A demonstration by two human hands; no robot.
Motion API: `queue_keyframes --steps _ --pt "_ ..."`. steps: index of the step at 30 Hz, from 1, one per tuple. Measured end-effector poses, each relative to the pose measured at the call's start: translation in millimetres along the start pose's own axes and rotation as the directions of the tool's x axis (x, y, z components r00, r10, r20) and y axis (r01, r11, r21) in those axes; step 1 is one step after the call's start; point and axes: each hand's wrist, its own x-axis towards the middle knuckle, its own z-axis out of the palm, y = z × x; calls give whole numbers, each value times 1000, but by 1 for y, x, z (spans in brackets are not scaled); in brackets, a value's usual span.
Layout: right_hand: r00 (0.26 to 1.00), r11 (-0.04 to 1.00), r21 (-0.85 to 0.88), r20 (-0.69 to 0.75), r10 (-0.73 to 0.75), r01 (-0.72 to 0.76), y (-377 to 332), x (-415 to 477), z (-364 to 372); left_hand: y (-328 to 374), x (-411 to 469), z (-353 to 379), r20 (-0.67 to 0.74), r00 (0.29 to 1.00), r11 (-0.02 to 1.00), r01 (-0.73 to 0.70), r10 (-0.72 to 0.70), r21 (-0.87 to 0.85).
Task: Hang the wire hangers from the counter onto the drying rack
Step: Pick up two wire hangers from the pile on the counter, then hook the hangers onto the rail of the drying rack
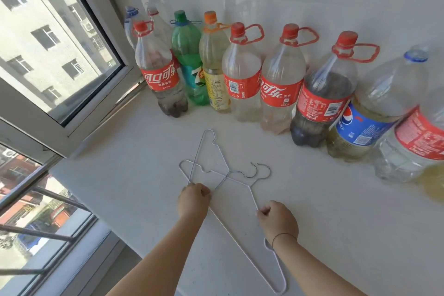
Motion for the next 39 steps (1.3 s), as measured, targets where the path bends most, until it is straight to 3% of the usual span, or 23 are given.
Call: queue_keyframes --steps 2,5,8,13,19,27,31,39 --pt "1000 1000 5 10 -10 10 1 -2 -1 1 -1 0 -9 1000 999 -15 16 34" --pt "1000 995 96 23 -1 -1 3 -4 -5 3 -6 -4 -41 998 997 44 -47 -66" --pt "998 967 256 57 1 -15 2 -8 -12 2 -13 -11 -25 1000 988 11 -15 -152" --pt "986 850 521 165 -3 -84 -5 -18 -21 5 -29 -28 -37 999 955 -23 13 -295" --pt "952 600 771 302 -48 -215 -15 -44 -40 20 -83 -56 -149 986 830 -16 -81 -557" --pt "904 626 765 363 -227 -150 -13 -98 -84 43 -185 -94 -174 969 588 -40 -173 -808" --pt "869 651 752 388 -306 -106 -10 -127 -112 52 -241 -118 -214 966 513 -111 -146 -851" --pt "777 605 796 399 -487 -29 -41 -186 -171 63 -359 -188 -348 930 360 -286 -120 -888"
